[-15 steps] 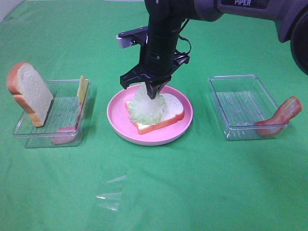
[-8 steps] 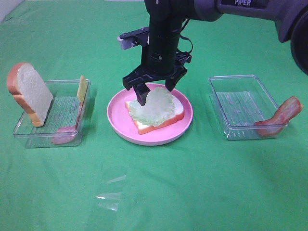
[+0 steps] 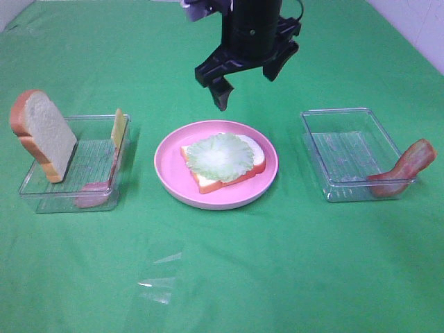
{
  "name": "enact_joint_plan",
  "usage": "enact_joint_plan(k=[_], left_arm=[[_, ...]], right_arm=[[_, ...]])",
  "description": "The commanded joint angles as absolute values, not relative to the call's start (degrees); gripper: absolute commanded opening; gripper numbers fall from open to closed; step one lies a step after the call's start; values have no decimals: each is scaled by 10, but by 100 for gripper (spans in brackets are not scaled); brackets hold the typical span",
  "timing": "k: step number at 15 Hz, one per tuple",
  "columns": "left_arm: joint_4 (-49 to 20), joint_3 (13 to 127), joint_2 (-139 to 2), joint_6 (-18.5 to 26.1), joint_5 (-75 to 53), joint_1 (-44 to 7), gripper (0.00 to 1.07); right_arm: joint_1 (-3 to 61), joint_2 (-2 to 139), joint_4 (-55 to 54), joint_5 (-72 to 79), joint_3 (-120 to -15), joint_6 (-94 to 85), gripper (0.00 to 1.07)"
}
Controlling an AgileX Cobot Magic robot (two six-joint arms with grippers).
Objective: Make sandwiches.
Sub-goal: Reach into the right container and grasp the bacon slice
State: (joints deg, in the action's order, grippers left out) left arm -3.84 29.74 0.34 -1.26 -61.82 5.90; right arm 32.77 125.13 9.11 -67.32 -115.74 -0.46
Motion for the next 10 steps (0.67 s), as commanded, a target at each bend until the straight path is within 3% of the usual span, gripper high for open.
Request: enact_joint_plan(k=[1,2,3,4,6,10], left_arm=[[-38,297,11,-11,-615,58,100],[-38,297,11,-11,-615,58,100],[-38,297,11,-11,-615,58,100],[-38,297,11,-11,-615,58,100],[-38,297,11,-11,-615,58,100],[-38,297,11,-11,-615,58,100]], right_arm=[[288,1224,104,-692,-1163,0,96],[224,1205,94,-716,-1163,0,96],[224,1205,94,-716,-1163,0,96],[155,1192,68,-737,-1160,0,96],[82,1186,50,-764,-1160,0,96],[-8,1180,-23,-764,-1156,-9,96]])
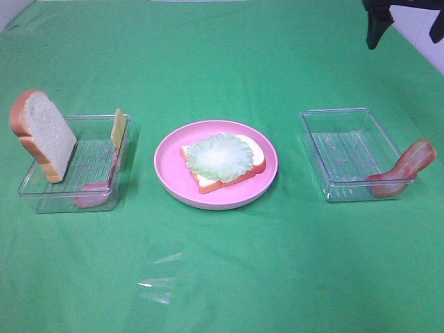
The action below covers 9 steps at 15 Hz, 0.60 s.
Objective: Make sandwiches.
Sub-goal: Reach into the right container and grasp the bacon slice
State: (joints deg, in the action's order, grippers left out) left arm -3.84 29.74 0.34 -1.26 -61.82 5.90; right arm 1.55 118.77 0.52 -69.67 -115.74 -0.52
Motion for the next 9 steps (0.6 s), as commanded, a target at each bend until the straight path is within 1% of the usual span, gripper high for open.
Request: enact_joint_plan(k=[1,5,9], left_arm=[[-38,297,11,-11,-615,58,100],[-38,297,11,-11,-615,58,100],[-38,297,11,-11,-615,58,100]], right_arm=[[-23,1179,-31,-764,-1148,-16,96],[-33,1177,-29,-764,-1093,-18,96],[-33,1177,-29,-733,-976,-21,96]])
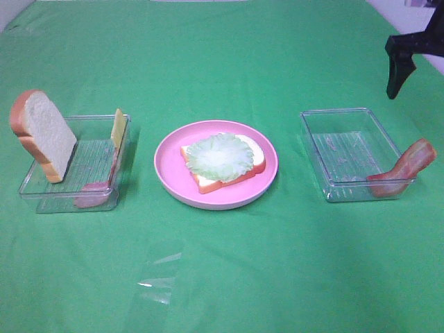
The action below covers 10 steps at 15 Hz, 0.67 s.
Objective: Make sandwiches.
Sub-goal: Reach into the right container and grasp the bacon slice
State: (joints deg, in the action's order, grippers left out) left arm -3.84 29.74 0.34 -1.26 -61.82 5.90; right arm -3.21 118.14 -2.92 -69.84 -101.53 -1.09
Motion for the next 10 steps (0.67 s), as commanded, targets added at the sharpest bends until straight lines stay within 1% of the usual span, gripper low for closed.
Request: enact_joint_plan(k=[1,4,7,9,10], left_arm=[[-38,297,11,-11,-615,58,100],[-38,297,11,-11,-615,58,100],[-38,297,11,-11,-615,58,100],[-38,297,11,-11,-615,58,100],[-38,297,11,-11,-615,58,100]], right_arm=[[-33,1177,-30,-717,-941,-21,96],[-33,1177,-39,-682,-875,-19,96],[-33,1178,-50,-656,-846,-22,96],[-33,1177,-52,-654,-846,-22,92],[-33,1177,-52,-654,-846,-22,85]])
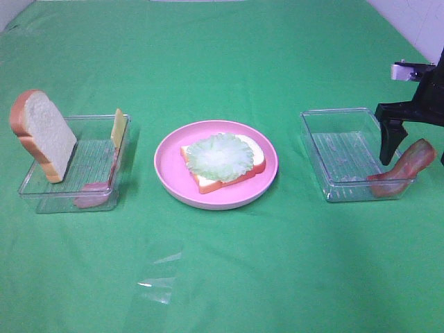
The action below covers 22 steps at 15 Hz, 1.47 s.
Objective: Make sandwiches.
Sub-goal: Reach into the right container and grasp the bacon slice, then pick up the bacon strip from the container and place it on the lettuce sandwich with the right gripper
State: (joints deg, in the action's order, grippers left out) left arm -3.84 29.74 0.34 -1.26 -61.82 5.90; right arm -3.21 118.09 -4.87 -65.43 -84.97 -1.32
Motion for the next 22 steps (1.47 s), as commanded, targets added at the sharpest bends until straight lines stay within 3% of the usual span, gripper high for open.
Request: enact_joint_plan(k=[1,5,12,16,18,22], left_arm=[[-38,297,11,-11,-615,58,100],[-38,297,11,-11,-615,58,100],[-38,297,11,-11,-615,58,100],[-38,297,11,-11,-615,58,100],[-38,297,11,-11,-615,58,100],[-38,297,11,-11,-615,58,100]], right_arm=[[-33,1177,-52,-653,-846,-22,74],[-33,1177,-52,-642,-846,-15,2],[-32,1156,-78,-649,-850,-15,0],[-32,1112,-117,-673,-906,-25,0],[-14,1087,-136,-686,-982,-37,0],[47,1087,-142,-680,-1014,-36,0]])
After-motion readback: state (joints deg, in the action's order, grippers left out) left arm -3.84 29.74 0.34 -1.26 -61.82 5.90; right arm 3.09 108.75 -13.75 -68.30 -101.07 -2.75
